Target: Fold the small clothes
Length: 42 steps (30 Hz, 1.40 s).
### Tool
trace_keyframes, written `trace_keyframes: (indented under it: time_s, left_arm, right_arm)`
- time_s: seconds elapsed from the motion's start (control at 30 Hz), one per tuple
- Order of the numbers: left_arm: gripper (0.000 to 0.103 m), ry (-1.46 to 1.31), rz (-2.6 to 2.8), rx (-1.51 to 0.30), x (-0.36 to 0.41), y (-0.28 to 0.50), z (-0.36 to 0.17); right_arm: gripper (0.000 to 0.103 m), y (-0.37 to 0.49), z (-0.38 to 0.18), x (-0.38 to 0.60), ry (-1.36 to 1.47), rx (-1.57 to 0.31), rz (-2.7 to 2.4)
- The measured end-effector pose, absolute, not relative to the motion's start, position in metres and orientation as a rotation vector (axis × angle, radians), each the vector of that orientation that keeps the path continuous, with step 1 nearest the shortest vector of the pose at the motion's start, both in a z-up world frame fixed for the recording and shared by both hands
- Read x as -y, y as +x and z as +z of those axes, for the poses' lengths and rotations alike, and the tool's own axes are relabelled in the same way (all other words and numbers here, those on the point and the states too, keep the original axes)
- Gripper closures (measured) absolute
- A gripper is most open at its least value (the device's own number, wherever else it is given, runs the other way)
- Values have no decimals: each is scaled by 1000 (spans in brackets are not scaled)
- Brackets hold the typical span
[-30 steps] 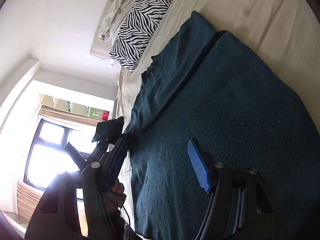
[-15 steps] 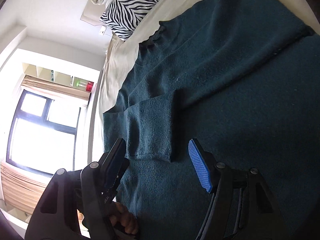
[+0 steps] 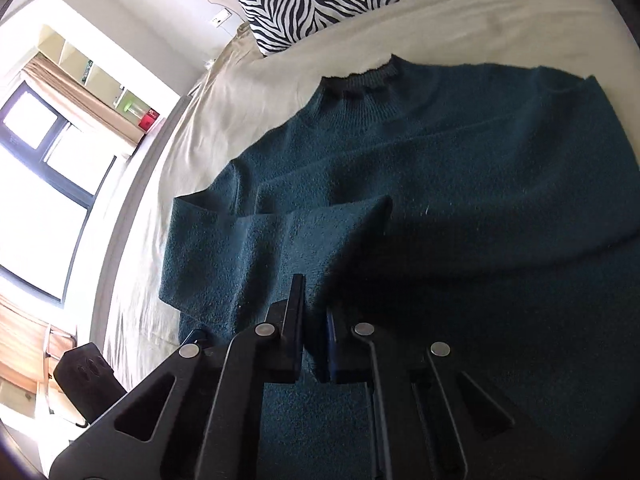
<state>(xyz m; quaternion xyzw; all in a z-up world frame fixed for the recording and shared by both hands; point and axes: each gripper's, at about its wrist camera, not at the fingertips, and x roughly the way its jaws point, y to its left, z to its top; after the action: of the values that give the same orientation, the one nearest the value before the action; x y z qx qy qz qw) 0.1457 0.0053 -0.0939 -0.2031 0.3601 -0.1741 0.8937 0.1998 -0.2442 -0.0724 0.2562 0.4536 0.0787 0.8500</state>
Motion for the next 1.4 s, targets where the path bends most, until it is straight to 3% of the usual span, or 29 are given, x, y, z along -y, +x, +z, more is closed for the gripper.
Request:
trace_keyframes:
  time_s: [0.27,0.67,1.0,1.23,1.33,1.4]
  left_arm:
    - [32,-420,-361,-744,-7,144,-95]
    - [32,-421,-362,-750,-6,145,-97]
    - [33,-439,-345,-725,-11,156,-67]
    - [33,-260,-321,-674,12,228,-28]
    - [36,-192,-279,-751,19,269,-43]
    - [43,-163,-248,-837,19,289,-66]
  right_arm:
    - [95,234,-33,299,455,-907,76]
    - [95,244,-116,390,556,-987,-97]
    - [94,235,-123,389,593,-965,-37]
    - [91,232,-118,400,623,-928,-26]
    - [92,236,-120,401,602,-943,-26]
    - [92,235,-123,404,614,-938,-17]
